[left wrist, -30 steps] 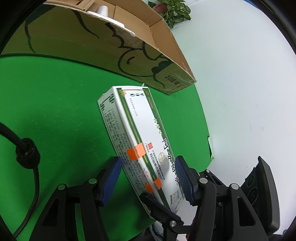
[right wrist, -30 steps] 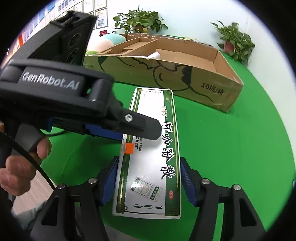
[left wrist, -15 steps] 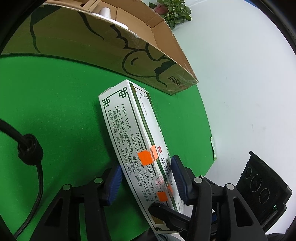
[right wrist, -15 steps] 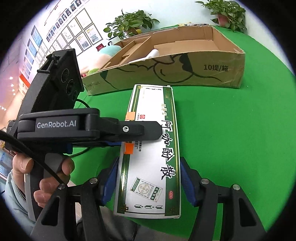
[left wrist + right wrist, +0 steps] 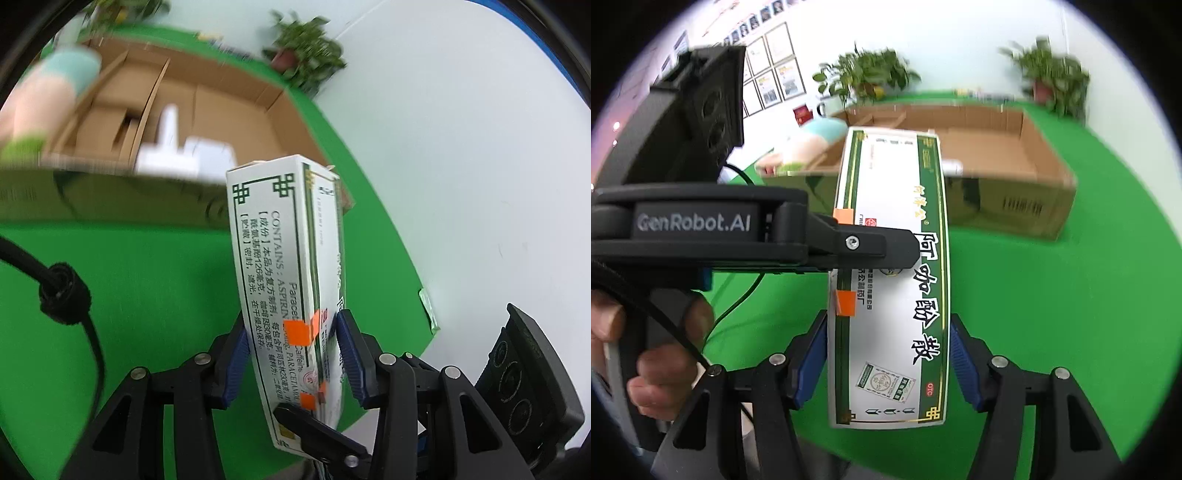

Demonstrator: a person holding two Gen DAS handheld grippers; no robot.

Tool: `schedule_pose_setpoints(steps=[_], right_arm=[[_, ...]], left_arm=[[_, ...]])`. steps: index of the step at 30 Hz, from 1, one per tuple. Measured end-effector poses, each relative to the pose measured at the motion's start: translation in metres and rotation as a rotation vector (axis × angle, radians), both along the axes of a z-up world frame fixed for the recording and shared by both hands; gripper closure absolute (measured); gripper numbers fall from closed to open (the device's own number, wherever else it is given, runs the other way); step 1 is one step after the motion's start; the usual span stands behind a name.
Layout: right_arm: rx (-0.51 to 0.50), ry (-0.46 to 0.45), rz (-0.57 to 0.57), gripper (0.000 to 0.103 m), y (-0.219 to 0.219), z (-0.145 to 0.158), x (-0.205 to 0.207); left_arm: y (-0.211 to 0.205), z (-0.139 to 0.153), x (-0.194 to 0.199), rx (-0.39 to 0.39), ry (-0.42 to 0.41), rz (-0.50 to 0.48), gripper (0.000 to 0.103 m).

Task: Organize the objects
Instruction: 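Lift the medicine box with both grippers over the large box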

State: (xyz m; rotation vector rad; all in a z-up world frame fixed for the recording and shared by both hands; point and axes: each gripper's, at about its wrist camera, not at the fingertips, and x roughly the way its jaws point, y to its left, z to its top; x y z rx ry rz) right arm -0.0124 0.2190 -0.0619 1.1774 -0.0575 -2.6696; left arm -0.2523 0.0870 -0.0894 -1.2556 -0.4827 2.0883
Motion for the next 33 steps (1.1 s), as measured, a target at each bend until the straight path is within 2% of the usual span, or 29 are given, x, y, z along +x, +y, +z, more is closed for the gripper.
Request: schedule_pose_setpoints(steps=[5,6,9,10,13,23,29,33], right_arm=[[0.019,0.090,0.006,0.043,-0.001,0.020,-0.009],[0.019,0.098,0.005,0.043,0.000,0.023,-0.012],[0.016,0.113,-0.010,0.043,0.000,0.029,-0.025],[0.013,0.122,-0.016,0.043,0.001,0.032,-0.029],[0.003,0.155,-0.033,0.043,0.008,0.044,-0.038],[0.024,0.230,-0.072,0.043,0.026,0.077,-0.072],[0.039,0.246,-0.076,0.043,0.039,0.092,-0.104],[0.031,0.229,-0.076,0.043,0.046,0.096,-0.119]], left_arm=[[0.006,0.031,-0.025,-0.025,0.074,-0.010,0.060],[0.006,0.038,-0.010,-0.036,0.086,-0.011,0.060],[0.006,0.047,-0.017,-0.054,0.109,-0.020,0.060],[0.011,0.060,0.024,-0.057,0.118,-0.023,0.060],[0.021,0.087,0.023,-0.069,0.169,-0.035,0.060],[0.038,0.143,-0.013,-0.061,0.260,-0.072,0.060],[0.048,0.170,-0.043,-0.053,0.259,-0.075,0.060],[0.059,0.178,-0.072,-0.080,0.206,-0.080,0.060]])
